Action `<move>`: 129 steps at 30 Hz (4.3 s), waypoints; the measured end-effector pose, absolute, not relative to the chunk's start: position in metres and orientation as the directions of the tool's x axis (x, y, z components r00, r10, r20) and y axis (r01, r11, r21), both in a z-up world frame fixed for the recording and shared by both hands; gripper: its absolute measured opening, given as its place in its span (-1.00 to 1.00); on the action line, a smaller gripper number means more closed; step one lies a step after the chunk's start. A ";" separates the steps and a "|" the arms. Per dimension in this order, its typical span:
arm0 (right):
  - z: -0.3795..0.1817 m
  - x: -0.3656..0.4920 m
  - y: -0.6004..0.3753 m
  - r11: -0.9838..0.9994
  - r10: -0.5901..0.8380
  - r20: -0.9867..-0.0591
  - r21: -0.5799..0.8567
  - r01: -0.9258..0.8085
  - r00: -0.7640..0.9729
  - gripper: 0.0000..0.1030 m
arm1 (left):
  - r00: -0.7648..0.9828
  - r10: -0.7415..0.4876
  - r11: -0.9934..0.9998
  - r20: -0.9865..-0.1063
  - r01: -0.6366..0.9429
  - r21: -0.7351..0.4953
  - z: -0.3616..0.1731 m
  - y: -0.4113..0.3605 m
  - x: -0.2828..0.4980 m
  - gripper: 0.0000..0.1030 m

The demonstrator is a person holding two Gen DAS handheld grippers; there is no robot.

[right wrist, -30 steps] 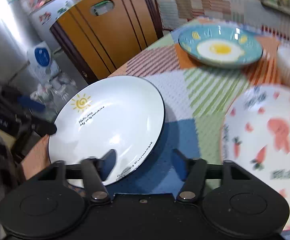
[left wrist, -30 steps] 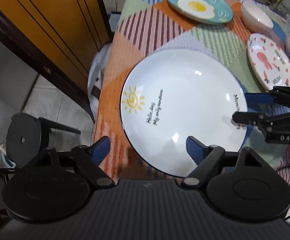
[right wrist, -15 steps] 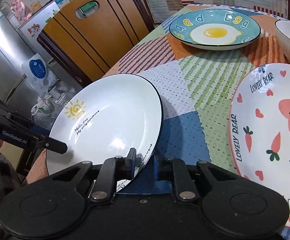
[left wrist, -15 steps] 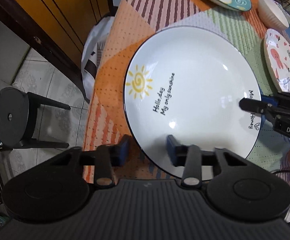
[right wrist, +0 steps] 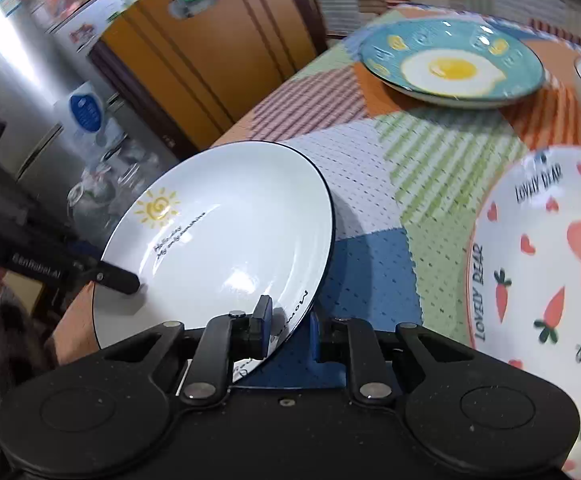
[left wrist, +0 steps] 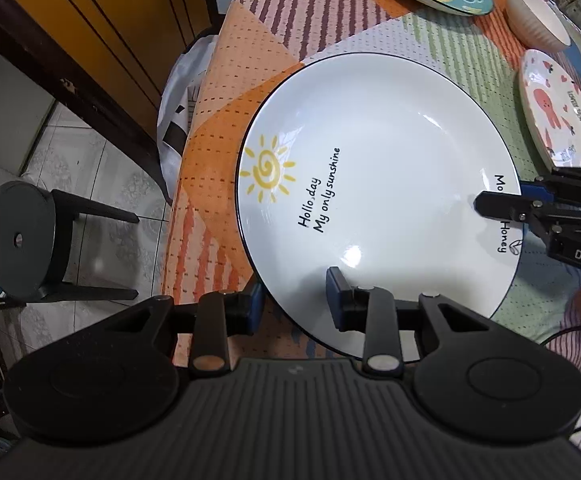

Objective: Organize plates and bowls
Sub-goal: 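Grasp the white plate rim with the right gripper and lift, then carry the white plate onto the pink plate and open the right gripper, then move the right gripper to the blue egg plate and grasp its rim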

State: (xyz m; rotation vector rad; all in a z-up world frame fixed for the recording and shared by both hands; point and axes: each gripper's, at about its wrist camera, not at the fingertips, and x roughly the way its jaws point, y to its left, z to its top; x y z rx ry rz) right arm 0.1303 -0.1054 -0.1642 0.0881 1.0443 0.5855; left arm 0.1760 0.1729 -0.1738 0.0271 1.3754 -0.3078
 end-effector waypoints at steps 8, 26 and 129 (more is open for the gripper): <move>-0.128 0.125 -0.118 0.845 0.485 -0.798 0.324 -0.425 0.357 -0.56 | 0.186 -0.229 0.936 -0.956 0.312 -0.163 -0.143 0.157 0.160 -0.38; -0.036 0.082 -0.194 0.900 0.383 -0.789 0.203 -0.386 0.480 -0.56 | 0.237 -0.358 0.853 -0.903 0.477 -0.213 -0.068 0.083 0.146 -0.38; 0.023 0.085 -0.211 0.975 0.156 -0.716 0.003 -0.221 0.681 0.05 | 0.433 -0.294 0.859 -0.852 0.510 -0.037 -0.014 0.012 0.182 -0.20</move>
